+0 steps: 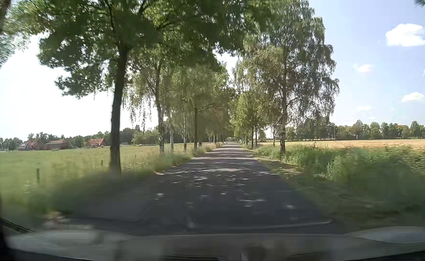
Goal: Follow the waypoints while adhering to traffic rules and regulations
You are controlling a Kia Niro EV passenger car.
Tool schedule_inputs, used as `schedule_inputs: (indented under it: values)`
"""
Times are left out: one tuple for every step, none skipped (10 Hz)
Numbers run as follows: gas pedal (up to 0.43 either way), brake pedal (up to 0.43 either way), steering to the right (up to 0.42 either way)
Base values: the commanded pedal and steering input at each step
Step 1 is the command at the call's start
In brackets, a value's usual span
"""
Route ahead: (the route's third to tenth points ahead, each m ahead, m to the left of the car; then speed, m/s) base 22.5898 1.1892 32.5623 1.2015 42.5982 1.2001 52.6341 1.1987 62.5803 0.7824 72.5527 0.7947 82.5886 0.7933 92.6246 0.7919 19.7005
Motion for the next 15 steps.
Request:
schedule_inputs:
  values:
    - [0.22, 0.006, 0.004]
    - [0.22, 0.006, 0.004]
    - [0.22, 0.006, 0.004]
    - [0.22, 0.006, 0.004]
    - [0.22, 0.006, 0.003]
    - [0.22, 0.006, 0.003]
    - [0.22, 0.006, 0.002]
    - [0.22, 0.006, 0.002]
    - [0.22, 0.006, 0.001]
    - [0.22, 0.006, 0.002]
    - [0.22, 0.006, 0.001]
    - [0.22, 0.006, 0.001]
    - [0.22, 0.006, 0.001]
    - [0.22, 0.006, 0.002]
    - [0.22, 0.006, 0.001]
